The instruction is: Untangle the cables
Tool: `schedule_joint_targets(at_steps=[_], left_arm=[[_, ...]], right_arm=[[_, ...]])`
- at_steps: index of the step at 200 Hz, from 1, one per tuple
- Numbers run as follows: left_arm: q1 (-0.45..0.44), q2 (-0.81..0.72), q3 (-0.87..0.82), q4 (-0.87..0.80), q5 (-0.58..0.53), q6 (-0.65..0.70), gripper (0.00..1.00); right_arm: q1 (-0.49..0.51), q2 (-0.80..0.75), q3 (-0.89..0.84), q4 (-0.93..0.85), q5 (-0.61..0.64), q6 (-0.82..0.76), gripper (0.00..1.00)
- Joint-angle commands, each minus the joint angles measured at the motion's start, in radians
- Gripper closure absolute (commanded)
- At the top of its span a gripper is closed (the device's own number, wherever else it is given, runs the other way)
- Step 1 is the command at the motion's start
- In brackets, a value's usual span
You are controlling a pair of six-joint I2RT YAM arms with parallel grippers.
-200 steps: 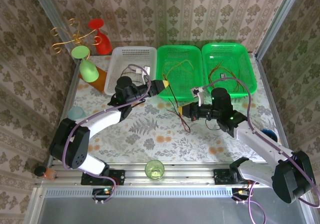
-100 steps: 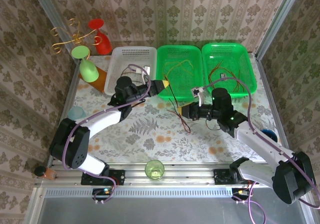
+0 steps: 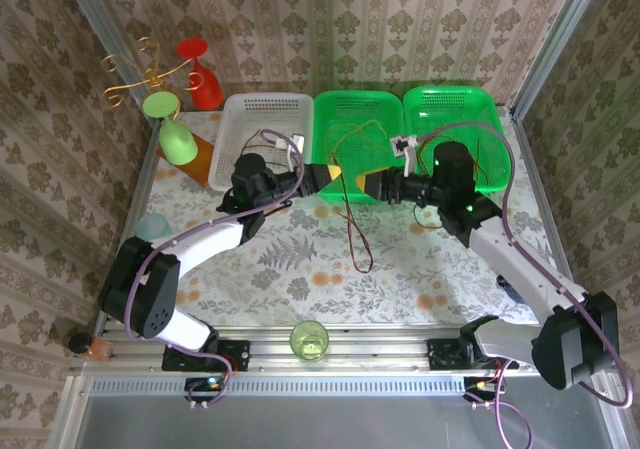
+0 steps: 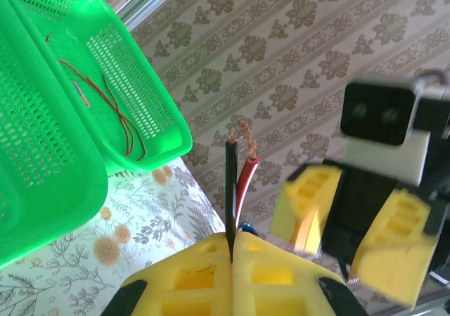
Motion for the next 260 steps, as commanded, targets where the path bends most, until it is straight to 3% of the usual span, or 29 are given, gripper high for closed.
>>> schedule_joint_targets(at_steps=[1, 74, 202, 260], left_arm=[[-0.012, -0.015, 0.016, -0.016, 0.034, 0.048, 1.0], [-0.025, -0.016, 0.036, -0.046, 0.052, 0.065, 1.0], [-0.026, -0.021, 0.039, -0.058, 0.064, 0.071, 1.0], [-0.027, -0.024, 0.037, -0.061, 0.066, 0.07, 1.0]], right_arm=[[-0.005, 0.066, 0.097, -0.035, -0.029, 0.025, 0.67], [0.024, 0.227, 0.276, -0.107, -0.085, -0.006, 0.69], [0.035, 0.268, 0.26, -0.126, -0.09, -0.043, 0.68], [0.036, 0.28, 0.254, -0.12, -0.095, -0.044, 0.75]])
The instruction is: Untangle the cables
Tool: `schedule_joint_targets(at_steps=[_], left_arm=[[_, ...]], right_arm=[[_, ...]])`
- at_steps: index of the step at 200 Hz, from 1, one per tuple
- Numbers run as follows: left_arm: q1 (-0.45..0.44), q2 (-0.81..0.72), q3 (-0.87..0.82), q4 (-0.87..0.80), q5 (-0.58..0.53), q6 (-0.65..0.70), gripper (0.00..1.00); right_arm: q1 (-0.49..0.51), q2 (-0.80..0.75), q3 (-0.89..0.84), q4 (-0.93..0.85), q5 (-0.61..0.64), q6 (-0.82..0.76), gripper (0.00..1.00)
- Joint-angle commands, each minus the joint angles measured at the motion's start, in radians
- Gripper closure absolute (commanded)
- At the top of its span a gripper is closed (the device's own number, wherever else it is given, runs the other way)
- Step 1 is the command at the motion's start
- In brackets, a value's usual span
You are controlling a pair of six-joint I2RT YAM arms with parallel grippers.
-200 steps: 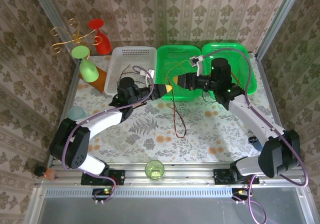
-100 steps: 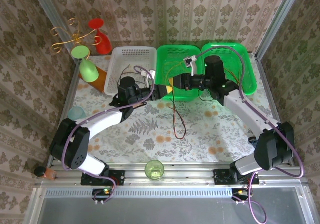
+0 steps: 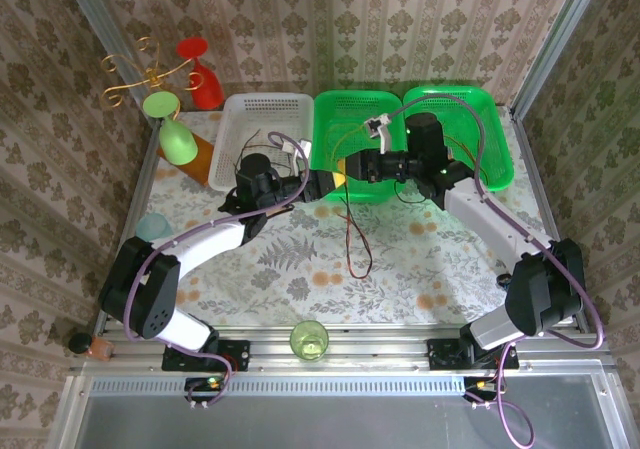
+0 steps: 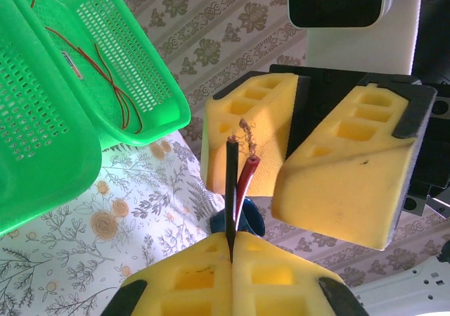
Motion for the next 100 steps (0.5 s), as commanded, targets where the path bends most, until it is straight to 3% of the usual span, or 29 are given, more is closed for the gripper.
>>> schedule_joint_targets(at_steps=[1, 52, 100], left_arm=[[-0.008, -0.024, 0.028, 0.009, 0.021, 0.026, 1.0], [0.001, -0.029, 0.015, 0.047, 0.022, -0.001, 1.0], [0.01, -0.034, 0.008, 0.044, 0.016, -0.005, 1.0]], right_arm=[[0.006, 0.009, 0.002, 0.008, -0.031, -0.01, 0.76], [0.007, 0.004, -0.008, 0.015, -0.035, -0.013, 0.96], [0.006, -0.012, -0.02, 0.011, -0.014, -0.023, 1.0]])
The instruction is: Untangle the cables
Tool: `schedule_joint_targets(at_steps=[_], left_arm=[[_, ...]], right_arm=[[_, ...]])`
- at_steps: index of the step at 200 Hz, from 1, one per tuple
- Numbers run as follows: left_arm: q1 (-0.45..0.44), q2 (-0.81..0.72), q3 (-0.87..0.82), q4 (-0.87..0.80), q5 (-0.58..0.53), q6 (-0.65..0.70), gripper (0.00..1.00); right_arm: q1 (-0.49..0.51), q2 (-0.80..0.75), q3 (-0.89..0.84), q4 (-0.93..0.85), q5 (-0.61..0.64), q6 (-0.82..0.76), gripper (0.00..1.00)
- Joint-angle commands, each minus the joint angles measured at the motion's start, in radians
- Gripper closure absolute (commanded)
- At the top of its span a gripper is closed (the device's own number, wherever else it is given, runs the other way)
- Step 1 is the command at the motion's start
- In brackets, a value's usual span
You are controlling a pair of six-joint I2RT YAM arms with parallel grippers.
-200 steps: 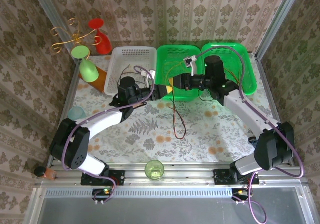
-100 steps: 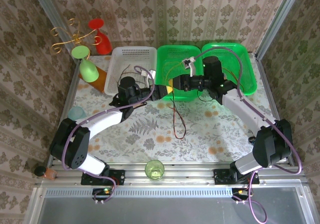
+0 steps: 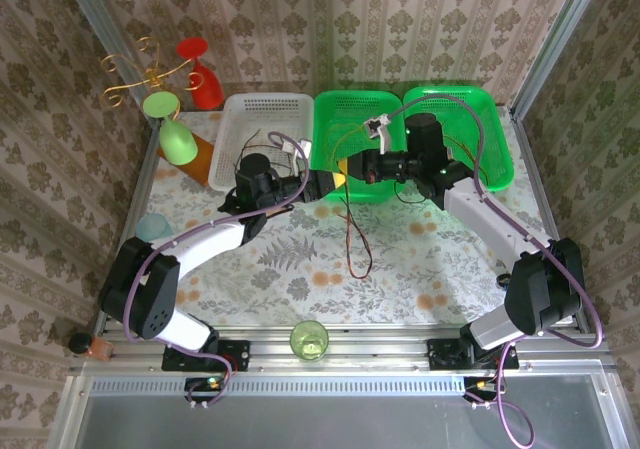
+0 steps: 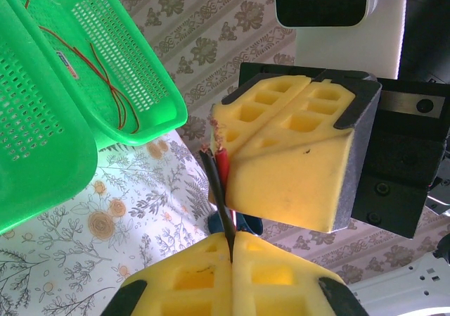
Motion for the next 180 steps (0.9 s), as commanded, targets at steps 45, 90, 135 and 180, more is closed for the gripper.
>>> schedule_joint_targets(at_steps=[45, 90, 135, 180], left_arm=[[0.03, -0.041, -0.019, 0.022, -0.03, -0.015, 1.0], [0.038, -0.041, -0.026, 0.026, -0.037, -0.024, 1.0], [0.043, -0.114, -0.002, -0.202, -0.138, 0.107, 1.0], [0.04, -0.25, 0.083, -0.638, -0.353, 0.364, 1.0]], right_arm=[[-0.012, -0.047, -0.044, 0.03, 0.037, -0.013, 1.0], [-0.017, -0.059, -0.049, 0.053, 0.037, 0.001, 1.0], [-0.033, -0.099, -0.064, 0.028, 0.12, 0.002, 1.0], [-0.055, -0.215, -0.128, 0.022, 0.242, -0.001, 1.0]])
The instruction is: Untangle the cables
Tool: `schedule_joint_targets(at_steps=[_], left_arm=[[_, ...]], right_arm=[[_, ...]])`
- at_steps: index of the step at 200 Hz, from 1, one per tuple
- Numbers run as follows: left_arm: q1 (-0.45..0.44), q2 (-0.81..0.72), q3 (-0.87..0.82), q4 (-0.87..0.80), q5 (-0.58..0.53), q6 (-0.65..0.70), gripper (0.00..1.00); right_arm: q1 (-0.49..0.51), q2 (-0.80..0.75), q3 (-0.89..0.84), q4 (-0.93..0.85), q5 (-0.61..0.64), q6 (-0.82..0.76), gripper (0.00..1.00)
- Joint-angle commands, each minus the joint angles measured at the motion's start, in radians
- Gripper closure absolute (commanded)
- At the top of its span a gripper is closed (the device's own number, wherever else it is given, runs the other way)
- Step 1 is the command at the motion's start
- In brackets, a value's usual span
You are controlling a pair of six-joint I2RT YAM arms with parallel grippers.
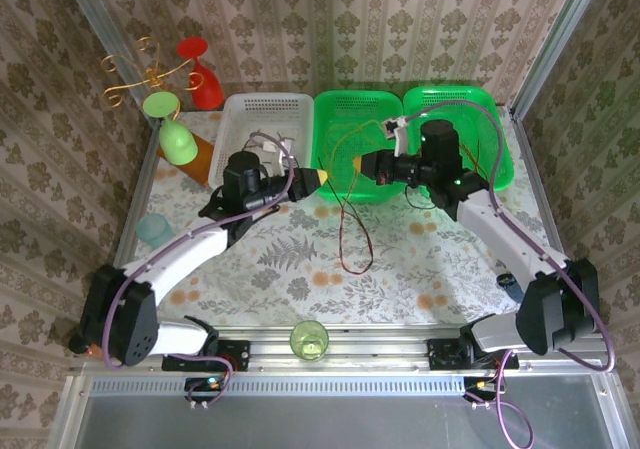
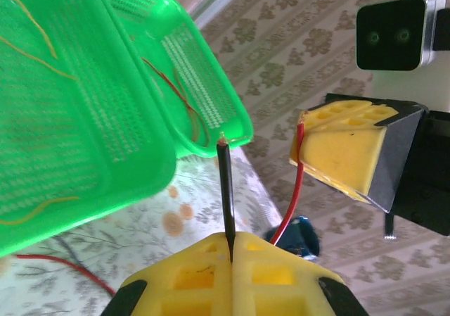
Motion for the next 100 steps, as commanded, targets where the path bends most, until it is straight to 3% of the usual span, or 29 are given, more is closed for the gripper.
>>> schedule_joint_targets(at_steps=[1, 38, 100], left_arm=[[0.006, -0.072, 0.06, -0.263, -0.144, 0.181, 1.0], [0.01, -0.14, 0.064, -0.395, -0.262, 0.259, 1.0], [0.051, -0.256, 0.02, -0.447, -0.424, 0.286, 1.0]], right_arm=[[-0.011, -0.084, -0.03, 0.0, 0.105, -0.003, 1.0], [-0.03, -0.174, -0.083, -0.037, 0.211, -0.017, 1.0], [-0.089, -0.314, -0.148, -0.08, 0.331, -0.028, 1.0]])
